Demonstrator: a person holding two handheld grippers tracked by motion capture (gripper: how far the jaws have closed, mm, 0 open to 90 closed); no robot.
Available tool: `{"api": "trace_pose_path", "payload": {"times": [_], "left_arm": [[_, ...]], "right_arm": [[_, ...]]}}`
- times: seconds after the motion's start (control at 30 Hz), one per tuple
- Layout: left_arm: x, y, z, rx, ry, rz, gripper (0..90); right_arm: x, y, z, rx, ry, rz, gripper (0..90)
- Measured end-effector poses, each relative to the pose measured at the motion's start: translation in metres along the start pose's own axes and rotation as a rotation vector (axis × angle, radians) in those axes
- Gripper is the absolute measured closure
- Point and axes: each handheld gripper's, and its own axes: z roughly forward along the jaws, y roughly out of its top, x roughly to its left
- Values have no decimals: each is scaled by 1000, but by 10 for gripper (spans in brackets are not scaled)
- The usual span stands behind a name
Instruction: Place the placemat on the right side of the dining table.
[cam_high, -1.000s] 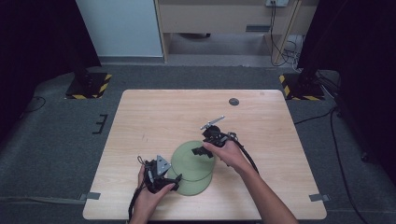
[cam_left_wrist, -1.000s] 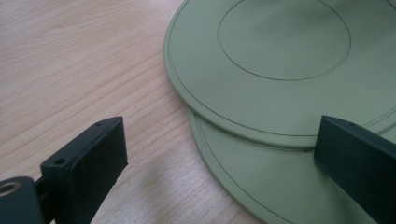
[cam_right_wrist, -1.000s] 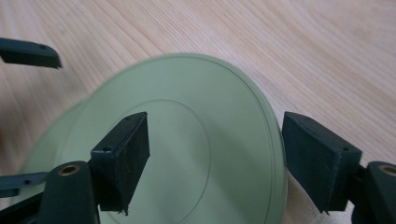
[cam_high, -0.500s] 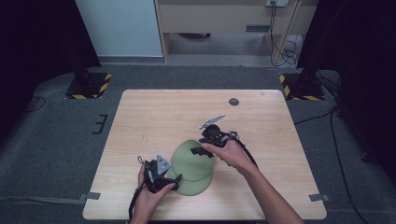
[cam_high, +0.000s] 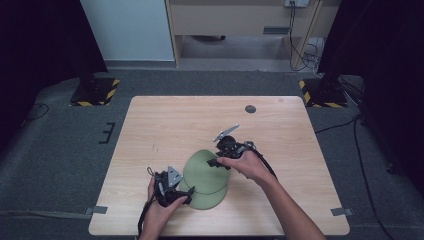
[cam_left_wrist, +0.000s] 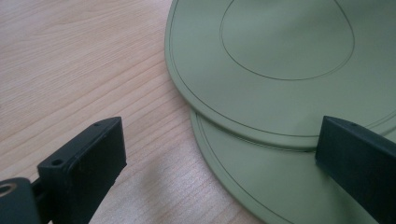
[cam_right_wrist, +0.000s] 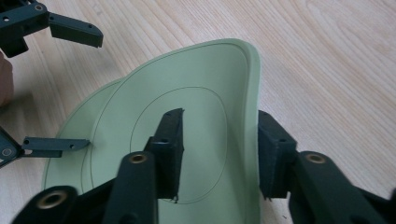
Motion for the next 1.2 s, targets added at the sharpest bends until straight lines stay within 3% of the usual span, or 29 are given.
{"api": "trace_pose_path", "payload": {"times": [0.2,0.43,0.93,1.2], "left_arm": [[0,0,0,0,0,1,14],[0,0,0,-1,2,2,15],[-3,-1,-2,-9,-4,15,40],[-2,-1,-2,-6,-3,12,34]], "right_arm": [[-1,0,1,6,-42,-26,714],[-4,0,0,6,-70,-23,819],[-7,1,-2,-9,-64,17,835],[-8,5,-10,-30,-65,12,849]]}}
